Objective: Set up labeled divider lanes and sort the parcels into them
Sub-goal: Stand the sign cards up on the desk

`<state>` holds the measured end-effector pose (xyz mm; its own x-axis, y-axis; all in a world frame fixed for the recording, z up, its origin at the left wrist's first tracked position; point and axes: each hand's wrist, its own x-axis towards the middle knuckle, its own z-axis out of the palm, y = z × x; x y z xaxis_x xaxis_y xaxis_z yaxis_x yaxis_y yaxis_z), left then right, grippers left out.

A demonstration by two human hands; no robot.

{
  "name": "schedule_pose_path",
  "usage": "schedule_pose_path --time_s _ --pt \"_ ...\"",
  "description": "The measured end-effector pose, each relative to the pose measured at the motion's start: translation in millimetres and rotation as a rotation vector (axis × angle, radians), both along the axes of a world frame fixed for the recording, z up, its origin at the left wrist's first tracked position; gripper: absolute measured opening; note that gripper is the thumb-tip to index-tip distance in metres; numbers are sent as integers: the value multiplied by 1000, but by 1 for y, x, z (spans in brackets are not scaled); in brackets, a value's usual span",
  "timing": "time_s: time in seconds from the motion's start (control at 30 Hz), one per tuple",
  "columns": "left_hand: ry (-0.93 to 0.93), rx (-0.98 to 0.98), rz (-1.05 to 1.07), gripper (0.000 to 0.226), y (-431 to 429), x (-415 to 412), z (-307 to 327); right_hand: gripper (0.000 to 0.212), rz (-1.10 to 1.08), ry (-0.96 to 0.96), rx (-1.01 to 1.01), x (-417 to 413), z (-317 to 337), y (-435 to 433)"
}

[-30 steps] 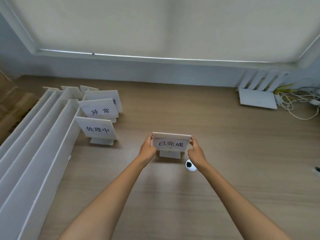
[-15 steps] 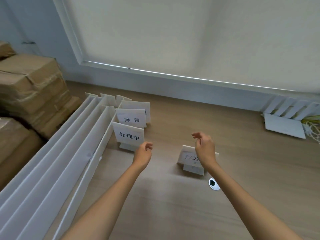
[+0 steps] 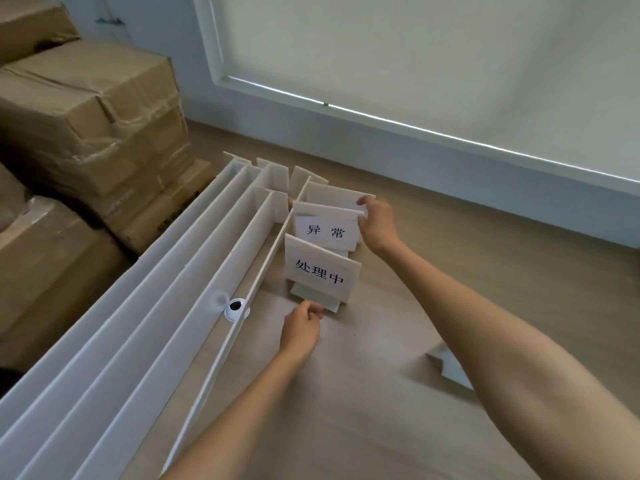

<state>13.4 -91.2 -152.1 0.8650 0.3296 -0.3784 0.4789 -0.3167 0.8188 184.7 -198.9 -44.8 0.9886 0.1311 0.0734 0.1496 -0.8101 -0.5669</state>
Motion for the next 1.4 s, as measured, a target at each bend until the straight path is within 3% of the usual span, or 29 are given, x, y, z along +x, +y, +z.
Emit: schedule_pose_path --time_s 0.1,0.2,0.33,0.43,0.6,0.8,0.9,1.03,1.27,1.4 --pt "35 -63 4 27 5 8 -20 50 52 72 -169 23 -21 7" --pt "75 -101 -27 23 6 11 -26 45 96 117 -271 27 -38 4" --pt "85 -129 -39 24 7 9 -26 14 30 -1 -197 20 -46 -3" --pt "83 -117 -66 27 8 3 -9 13 -51 -17 -78 10 -32 -17" --pt "-24 -152 -68 25 5 -9 42 9 -116 -95 77 -23 25 -54" --pt "-327 -146 -3 29 -12 -25 153 16 -156 -264 209 -89 133 -106" --pt "-461 -104 34 48 -24 -38 210 20 -136 -231 288 -126 177 -130" --pt "-482 -102 -65 76 -47 -68 257 19 -100 -165 395 -177 202 -159" --pt "-535 -88 -137 30 -75 -120 269 13 -175 -156 546 -272 212 -196" --pt "-526 -42 -210 24 -103 -138 275 12 -350 -211 630 -312 204 -227"
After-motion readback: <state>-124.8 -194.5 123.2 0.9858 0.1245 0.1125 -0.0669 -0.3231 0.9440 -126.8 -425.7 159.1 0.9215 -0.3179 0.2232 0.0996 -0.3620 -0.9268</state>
